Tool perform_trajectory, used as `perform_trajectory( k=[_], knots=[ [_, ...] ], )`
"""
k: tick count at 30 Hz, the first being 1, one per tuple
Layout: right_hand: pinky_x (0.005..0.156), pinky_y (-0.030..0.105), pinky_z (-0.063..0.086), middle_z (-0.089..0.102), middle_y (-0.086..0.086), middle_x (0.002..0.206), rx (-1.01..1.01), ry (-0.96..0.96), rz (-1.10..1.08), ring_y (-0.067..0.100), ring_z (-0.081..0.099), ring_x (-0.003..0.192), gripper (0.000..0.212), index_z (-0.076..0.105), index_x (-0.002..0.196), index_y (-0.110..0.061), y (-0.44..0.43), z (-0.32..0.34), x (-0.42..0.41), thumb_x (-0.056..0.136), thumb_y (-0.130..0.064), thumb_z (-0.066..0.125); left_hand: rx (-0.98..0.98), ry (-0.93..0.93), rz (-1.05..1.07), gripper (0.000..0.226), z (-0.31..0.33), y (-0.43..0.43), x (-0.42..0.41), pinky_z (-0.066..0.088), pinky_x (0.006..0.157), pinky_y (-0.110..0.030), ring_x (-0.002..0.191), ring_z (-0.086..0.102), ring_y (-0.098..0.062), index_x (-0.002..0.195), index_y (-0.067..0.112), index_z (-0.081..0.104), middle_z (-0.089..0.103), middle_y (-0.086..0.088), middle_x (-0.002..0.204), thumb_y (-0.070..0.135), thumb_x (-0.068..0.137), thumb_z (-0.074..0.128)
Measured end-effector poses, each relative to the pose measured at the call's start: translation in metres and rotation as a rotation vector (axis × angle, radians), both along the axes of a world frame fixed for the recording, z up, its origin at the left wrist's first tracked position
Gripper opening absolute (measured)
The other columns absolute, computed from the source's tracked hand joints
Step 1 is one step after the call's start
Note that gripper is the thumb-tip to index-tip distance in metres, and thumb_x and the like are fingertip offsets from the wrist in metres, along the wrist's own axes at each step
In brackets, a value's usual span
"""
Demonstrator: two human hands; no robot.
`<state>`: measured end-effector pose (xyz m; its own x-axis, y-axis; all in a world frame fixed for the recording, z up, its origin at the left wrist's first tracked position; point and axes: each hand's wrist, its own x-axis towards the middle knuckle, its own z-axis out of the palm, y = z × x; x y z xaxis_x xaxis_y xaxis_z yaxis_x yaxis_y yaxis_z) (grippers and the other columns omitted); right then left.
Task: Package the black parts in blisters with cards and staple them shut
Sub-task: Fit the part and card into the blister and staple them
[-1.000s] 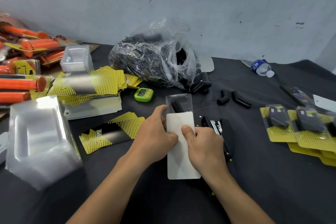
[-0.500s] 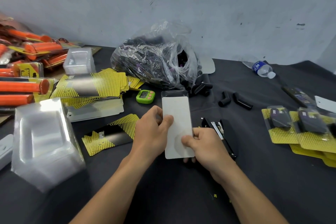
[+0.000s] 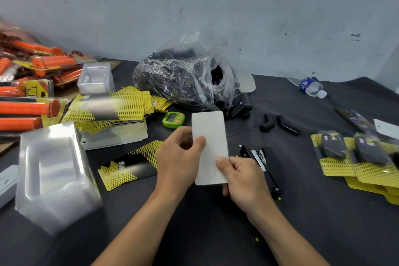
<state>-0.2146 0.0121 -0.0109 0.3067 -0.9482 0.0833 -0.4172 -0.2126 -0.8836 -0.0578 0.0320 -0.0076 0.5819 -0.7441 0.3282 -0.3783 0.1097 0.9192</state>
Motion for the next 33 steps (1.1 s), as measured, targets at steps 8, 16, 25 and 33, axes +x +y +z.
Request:
perform_trajectory(
  k=[8, 16, 25, 33],
  knots=[
    [0.050, 0.032, 0.025, 0.028, -0.002, 0.053, -0.097, 0.156, 0.147, 0.010, 0.027, 0.051, 0.061, 0.033, 0.058, -0.009, 0.004, 0.010, -0.001, 0.099, -0.043, 0.063, 0.000, 0.685, -0.053, 0.010, 0.008, -0.009, 0.015, 0.050, 0.062, -0.033, 0.069, 0.062, -0.015, 0.082, 0.023, 0.074, 0.071, 0.007, 0.073, 0.024, 0.091, 0.077],
    [0.049, 0.029, 0.034, 0.053, 0.008, 0.052, -0.053, 0.033, 0.227, 0.007, 0.041, 0.048, 0.043, 0.053, 0.063, -0.007, 0.014, 0.017, 0.000, 0.082, -0.042, 0.067, 0.010, 0.750, -0.014, 0.015, 0.000, -0.017, 0.018, 0.055, 0.063, -0.035, 0.066, 0.064, -0.019, 0.085, 0.017, 0.070, 0.072, -0.001, 0.073, 0.024, 0.098, 0.070],
    [0.047, 0.030, 0.032, 0.046, -0.003, 0.046, -0.774, 0.414, -0.178, 0.022, 0.044, 0.044, 0.041, 0.048, 0.057, -0.021, 0.011, 0.010, 0.000, 0.078, -0.029, 0.083, 0.094, 0.694, -0.456, 0.051, -0.001, -0.007, -0.012, 0.061, 0.072, -0.033, 0.110, 0.066, -0.009, 0.138, 0.037, 0.050, 0.065, 0.016, 0.120, 0.051, 0.091, 0.067],
    [0.080, 0.028, 0.047, 0.062, -0.014, 0.093, -0.451, 0.342, 0.114, 0.007, 0.057, 0.085, 0.034, 0.066, 0.102, -0.032, 0.018, 0.007, 0.013, 0.078, -0.055, 0.073, 0.185, 0.886, -0.323, 0.027, 0.005, -0.007, -0.006, 0.058, 0.095, -0.047, 0.112, 0.071, -0.038, 0.118, 0.009, 0.072, 0.076, -0.020, 0.112, 0.011, 0.099, 0.052]
  ],
)
